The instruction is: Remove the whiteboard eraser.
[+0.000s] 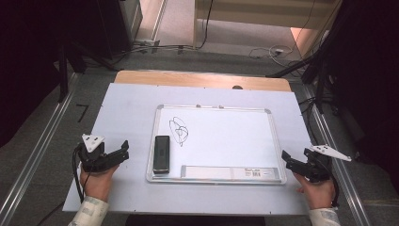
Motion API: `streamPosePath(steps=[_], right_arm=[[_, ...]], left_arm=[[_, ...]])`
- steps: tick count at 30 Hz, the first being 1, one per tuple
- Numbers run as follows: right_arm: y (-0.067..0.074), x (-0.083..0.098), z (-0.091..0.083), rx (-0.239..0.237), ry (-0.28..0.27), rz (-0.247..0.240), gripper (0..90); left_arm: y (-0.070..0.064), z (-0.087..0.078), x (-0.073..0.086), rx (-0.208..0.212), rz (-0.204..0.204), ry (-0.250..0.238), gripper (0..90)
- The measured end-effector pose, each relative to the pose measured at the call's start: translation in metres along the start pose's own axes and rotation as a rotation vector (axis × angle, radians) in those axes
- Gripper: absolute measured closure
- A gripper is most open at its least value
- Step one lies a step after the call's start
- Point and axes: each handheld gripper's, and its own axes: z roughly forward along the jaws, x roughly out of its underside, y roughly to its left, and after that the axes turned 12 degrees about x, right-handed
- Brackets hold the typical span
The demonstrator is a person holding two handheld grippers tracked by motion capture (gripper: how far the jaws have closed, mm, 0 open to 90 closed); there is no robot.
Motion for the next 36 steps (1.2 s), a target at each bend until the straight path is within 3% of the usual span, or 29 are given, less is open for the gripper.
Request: streamPosePath(steps=[6,10,36], right_arm=[[0.0,0.0,0.0,0.002,0.002,0.0,11.5],[0.0,0.0,0.0,0.001,0.005,-0.001,11.5],[0.001,0.0,0.001,-0.002,0.01,-0.003,11.7]], left_arm=[[-0.001,0.001,0.0,-0.011,0.001,0.015,6.6],[-0.003,0.001,0.001,0.007,-0.017,0.018,6.7],[-0.028,0.006,0.001,0.028,0.031,0.029,6.7]])
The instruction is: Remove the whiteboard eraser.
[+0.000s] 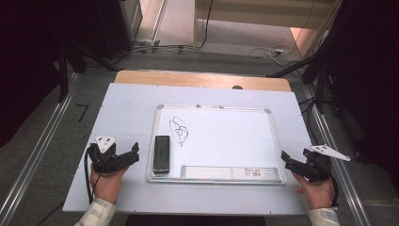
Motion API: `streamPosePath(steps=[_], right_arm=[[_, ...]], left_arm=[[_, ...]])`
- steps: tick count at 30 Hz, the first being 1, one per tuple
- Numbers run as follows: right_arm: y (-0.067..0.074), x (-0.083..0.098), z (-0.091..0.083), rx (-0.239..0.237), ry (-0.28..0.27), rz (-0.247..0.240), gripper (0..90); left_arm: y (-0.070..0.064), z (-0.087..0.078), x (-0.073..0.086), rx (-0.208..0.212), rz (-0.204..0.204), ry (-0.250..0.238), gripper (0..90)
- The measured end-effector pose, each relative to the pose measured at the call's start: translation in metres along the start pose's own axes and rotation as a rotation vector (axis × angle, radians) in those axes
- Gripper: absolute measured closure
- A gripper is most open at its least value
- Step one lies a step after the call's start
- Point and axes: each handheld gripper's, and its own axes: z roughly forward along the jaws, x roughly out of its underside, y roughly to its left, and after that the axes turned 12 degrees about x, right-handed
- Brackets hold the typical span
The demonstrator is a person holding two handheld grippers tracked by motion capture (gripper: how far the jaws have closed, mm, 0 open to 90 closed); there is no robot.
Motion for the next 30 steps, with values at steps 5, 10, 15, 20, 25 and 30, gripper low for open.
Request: streamPosePath(steps=[5,10,15,20,25,30], right_arm=[[0.0,0.0,0.0,-0.003,-0.001,-0.002,11.7],[0.0,0.0,0.0,-0.002,0.0,-0.003,11.6],[0.001,0.0,0.0,-0.001,0.001,-0.005,11.7],[0.001,0.0,0.0,0.0,0.002,-0.004,11.6],[0.001,0.0,0.001,0.0,0.003,-0.006,11.7],[0.002,0.0,0.001,0.001,0.004,-0.006,11.8]], left_arm=[[-0.003,0.001,0.0,0.005,0.005,0.004,6.7],[-0.006,0.002,-0.001,0.013,0.008,0.005,6.7],[-0.008,0.003,-0.001,0.017,0.007,0.004,6.7],[-0.011,0.005,-0.001,0.025,0.003,0.005,6.7],[-0.019,0.009,-0.001,0.036,0.014,0.009,6.7],[-0.029,0.013,-0.002,0.048,0.034,0.021,6.7]])
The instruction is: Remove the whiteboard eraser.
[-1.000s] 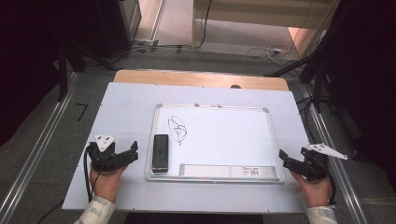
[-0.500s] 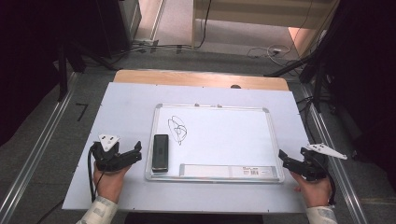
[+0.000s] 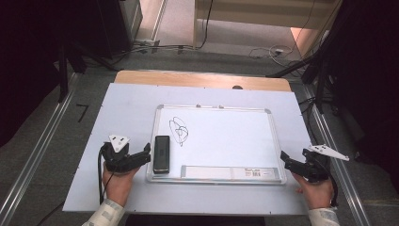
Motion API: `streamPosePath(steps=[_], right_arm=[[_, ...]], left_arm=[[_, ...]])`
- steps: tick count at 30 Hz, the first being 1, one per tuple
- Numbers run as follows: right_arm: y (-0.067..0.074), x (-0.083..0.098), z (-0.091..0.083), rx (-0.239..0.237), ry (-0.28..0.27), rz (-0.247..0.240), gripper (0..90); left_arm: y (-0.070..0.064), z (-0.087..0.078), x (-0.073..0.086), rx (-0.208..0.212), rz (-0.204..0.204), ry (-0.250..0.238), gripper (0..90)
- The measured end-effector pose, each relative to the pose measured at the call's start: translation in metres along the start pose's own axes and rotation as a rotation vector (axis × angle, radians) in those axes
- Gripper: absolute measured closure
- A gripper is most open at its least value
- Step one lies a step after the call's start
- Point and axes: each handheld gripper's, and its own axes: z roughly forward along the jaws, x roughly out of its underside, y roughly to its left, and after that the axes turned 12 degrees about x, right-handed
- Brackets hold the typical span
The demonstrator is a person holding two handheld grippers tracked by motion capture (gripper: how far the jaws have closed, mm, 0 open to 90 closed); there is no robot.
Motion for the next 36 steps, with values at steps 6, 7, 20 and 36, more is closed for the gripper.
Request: streamPosePath(steps=[6,7,20,36], right_arm=[[0.0,0.0,0.0,-0.001,-0.002,-0.001,11.9],[0.0,0.0,0.0,-0.001,-0.002,-0.002,12.0],[0.0,0.0,0.0,-0.003,-0.001,-0.001,12.0],[0.0,0.0,0.0,-0.007,0.0,0.002,12.1]], left_arm=[[-0.01,0.006,-0.001,0.02,-0.006,0.002,6.8],[-0.012,0.007,-0.001,0.022,-0.005,0.005,6.7],[-0.034,0.026,-0.002,0.057,0.0,0.039,9.4],[-0.048,0.047,0.001,0.036,-0.007,0.087,14.1]])
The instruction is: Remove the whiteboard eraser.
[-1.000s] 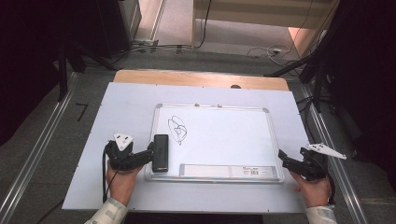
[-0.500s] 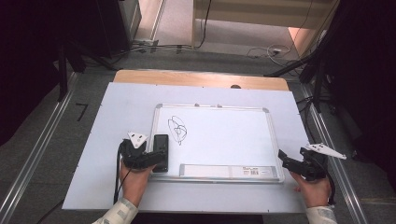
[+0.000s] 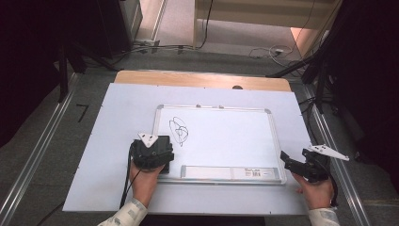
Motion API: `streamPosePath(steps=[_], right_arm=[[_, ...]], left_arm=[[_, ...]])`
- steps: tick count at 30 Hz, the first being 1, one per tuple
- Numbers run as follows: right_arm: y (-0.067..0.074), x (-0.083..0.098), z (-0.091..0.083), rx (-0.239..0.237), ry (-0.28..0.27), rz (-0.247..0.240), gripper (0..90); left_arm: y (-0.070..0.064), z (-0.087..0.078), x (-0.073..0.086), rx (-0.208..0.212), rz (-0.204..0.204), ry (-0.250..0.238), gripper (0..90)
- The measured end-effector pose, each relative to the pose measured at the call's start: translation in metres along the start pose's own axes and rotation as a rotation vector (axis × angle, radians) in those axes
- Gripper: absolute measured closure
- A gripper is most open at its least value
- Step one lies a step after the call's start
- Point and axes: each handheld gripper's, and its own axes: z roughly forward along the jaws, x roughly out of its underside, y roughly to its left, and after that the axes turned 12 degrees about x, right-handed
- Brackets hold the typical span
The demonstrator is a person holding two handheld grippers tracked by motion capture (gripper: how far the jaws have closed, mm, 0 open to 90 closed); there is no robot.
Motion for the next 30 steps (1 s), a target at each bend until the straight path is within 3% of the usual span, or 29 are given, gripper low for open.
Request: streamPosePath(steps=[12,21,24,30], right_arm=[[-0.001,0.0,0.0,-0.001,0.001,0.002,12.3],[-0.001,0.0,0.0,-0.001,0.001,0.001,12.4],[-0.001,0.0,0.0,-0.001,0.002,0.0,12.4],[0.0,0.0,0.0,-0.002,0.003,0.0,12.4]], left_arm=[[-0.014,0.011,0.005,-0.027,0.02,0.044,23.1],[-0.018,0.015,0.007,-0.076,0.012,0.031,28.9],[-0.017,0.014,0.006,-0.067,0.013,0.023,37.1],[-0.015,0.015,0.005,-0.045,0.021,0.029,38.0]])
